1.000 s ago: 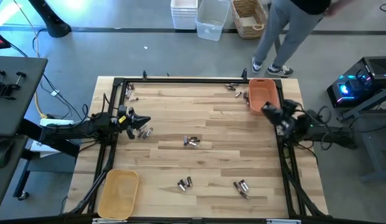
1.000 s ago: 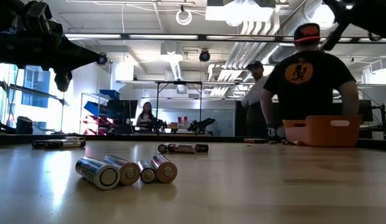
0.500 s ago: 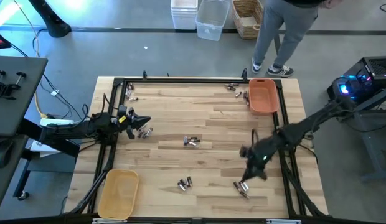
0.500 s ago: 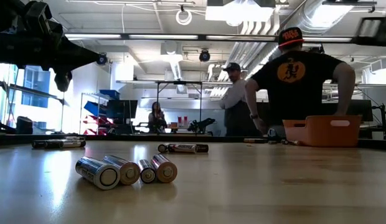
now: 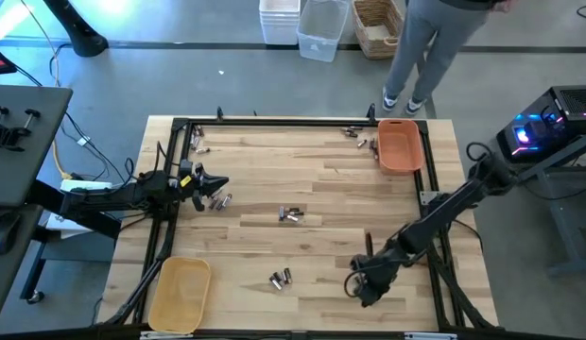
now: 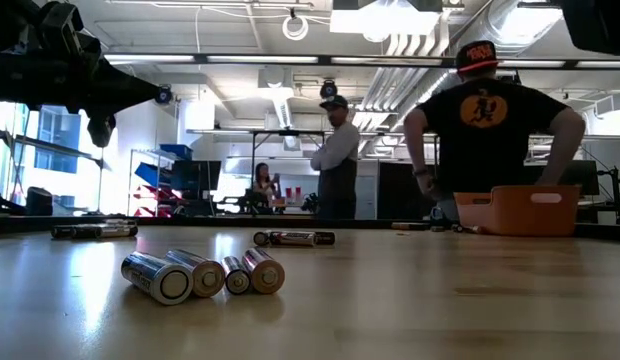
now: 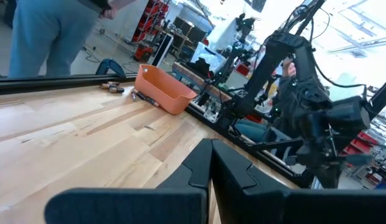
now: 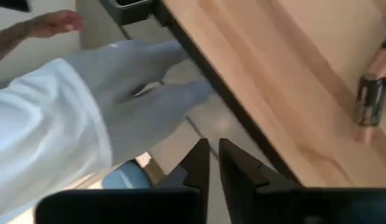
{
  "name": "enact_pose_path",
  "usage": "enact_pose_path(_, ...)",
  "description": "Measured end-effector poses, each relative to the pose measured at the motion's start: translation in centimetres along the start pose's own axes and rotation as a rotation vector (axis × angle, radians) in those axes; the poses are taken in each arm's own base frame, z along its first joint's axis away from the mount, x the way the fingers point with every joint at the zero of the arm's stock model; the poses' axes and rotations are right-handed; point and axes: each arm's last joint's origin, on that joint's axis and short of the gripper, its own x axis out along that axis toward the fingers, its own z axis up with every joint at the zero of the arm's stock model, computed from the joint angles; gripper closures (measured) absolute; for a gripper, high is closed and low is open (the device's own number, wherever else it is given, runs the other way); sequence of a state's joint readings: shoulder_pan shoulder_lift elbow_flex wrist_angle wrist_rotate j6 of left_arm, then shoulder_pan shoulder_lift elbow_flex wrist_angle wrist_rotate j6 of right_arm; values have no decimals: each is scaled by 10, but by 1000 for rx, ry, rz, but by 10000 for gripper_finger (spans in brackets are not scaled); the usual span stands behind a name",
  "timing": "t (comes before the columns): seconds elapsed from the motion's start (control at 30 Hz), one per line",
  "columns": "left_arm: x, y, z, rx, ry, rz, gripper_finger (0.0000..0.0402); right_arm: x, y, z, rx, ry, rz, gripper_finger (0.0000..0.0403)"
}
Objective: Sort batteries
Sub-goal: Put the black battery into the orange bin
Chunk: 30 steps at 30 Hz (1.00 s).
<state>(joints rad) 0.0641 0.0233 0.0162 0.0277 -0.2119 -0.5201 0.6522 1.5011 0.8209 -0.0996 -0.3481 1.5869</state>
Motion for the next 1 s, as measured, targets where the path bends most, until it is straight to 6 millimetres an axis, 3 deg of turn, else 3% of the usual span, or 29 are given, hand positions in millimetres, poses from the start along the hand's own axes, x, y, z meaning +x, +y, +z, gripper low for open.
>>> enact_pose_path(0.2, 0, 0, 0, 0, 0, 0, 401, 10, -11, 20, -31, -26, -222, 303)
enact_pose_path(0.37, 0, 0, 0, 0, 0, 0, 401, 13, 10, 30, -59, -75, -350, 298)
enact_pose_path(0.5, 0, 0, 0, 0, 0, 0, 401, 19, 5, 31, -12, -83, -564, 298)
enact_pose_path(0.73, 0, 0, 0, 0, 0, 0, 401, 42, 1, 39, 0, -74, -542, 298)
enact_pose_path(1.0, 0, 0, 0, 0, 0, 0, 401, 41, -4, 39, -1, -116, -607, 298)
